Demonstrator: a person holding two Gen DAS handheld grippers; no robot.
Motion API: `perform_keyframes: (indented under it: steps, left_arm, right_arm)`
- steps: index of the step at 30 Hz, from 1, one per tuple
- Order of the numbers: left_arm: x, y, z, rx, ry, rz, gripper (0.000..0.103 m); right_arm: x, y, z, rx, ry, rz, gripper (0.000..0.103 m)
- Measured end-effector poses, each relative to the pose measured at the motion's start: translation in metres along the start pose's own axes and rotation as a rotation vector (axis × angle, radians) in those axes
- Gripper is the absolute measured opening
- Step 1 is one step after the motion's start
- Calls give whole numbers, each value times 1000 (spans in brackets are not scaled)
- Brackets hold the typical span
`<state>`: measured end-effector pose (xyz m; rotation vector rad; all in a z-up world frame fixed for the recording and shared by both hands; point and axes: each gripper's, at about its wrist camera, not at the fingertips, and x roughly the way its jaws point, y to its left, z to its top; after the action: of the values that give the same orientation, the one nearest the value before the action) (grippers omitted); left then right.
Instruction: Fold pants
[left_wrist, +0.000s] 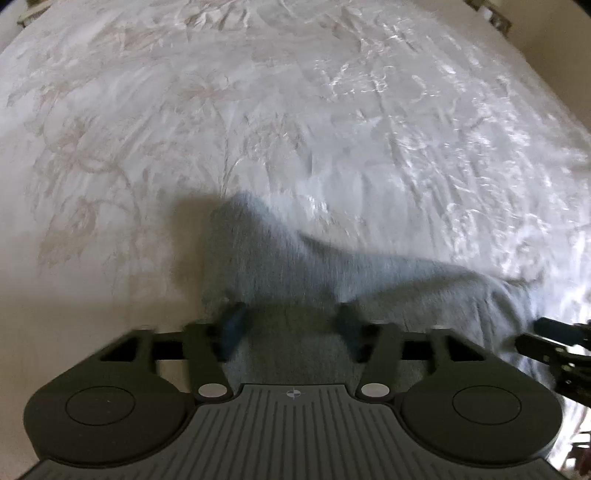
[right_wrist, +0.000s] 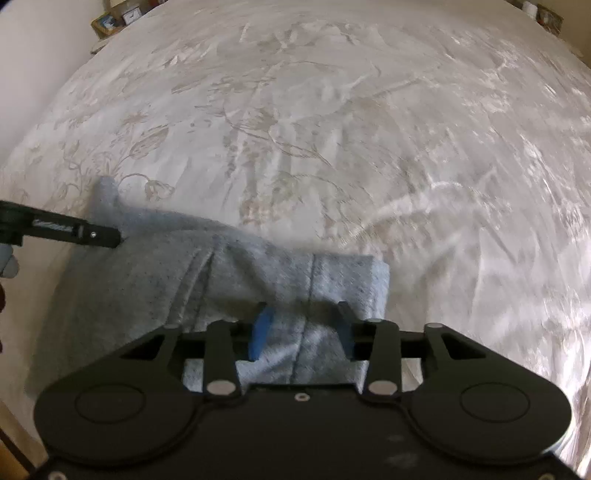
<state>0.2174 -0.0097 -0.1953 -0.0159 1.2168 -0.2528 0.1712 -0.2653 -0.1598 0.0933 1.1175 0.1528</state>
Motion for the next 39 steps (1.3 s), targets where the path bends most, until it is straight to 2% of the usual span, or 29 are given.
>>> perform_keyframes:
  steps: [1,4,9,12,15,17,22,32,39]
  left_arm:
    - [-6,4,-8,-10,-3,-16,76]
    - [-16,13,-28,-30,18,-23,79]
    - [-17,29,-70,-88,102,-39,83]
    - [-15,35,-86,-128,122,-53,91]
    - [-13,33,-85,-142,132,-35,95]
    - [-7,27,-78,-131,144,-23,102]
    - [9,16,-68,-96,176,17,103]
    - [16,13,-63,-92,172,30,103]
    - [20,13,-69,-102,169,43,103]
  right_arm:
    - [-3,-3,-4,5,3,1,46]
    - [-8,-14,-20,21,21,-10,52]
    - [-11,-33,-41,103,33,35,62]
    - [-10,-41,-48,166,28,60,64]
    - [-3,-49,-52,238,43,82,67]
    - [4,-54,-53,279,51,100,71]
    - [17,-63,-54,386,59,145,81]
    - [17,-46,-61,364,2,99,88]
    - [21,-41,-61,367,18,100,88]
